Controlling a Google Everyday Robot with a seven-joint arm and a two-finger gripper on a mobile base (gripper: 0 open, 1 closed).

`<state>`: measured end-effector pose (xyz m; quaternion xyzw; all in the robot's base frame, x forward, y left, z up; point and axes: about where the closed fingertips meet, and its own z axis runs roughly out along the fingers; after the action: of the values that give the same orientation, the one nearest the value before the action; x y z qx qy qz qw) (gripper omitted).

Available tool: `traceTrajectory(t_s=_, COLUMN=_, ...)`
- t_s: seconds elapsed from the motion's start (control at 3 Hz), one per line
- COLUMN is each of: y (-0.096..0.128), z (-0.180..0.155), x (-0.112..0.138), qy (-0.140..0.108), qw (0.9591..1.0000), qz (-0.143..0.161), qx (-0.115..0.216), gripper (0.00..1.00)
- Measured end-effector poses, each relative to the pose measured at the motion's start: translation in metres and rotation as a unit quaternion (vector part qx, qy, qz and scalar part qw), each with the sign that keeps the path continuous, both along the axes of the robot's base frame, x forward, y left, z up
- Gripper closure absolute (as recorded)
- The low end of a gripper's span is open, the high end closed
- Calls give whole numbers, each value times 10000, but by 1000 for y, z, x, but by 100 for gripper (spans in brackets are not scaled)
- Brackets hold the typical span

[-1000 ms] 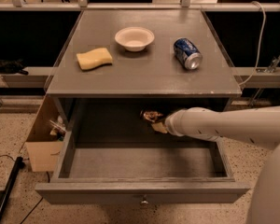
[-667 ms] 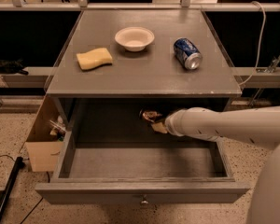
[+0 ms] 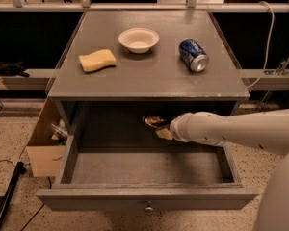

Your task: Pick orange can from top drawer and place on counter

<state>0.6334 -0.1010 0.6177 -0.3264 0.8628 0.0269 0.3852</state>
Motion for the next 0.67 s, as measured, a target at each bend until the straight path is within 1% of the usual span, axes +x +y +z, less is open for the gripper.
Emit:
traceTrajectory(t_s=0.33, y=-5, z=6, x=-16, qy=-60, qw=9987, qz=300, qx=-413, gripper=100)
traceTrajectory(t_s=0.67, y=-15, z=17, x=-35, qy=-127, qw=9964, qz=510, qx=-660, gripper=100)
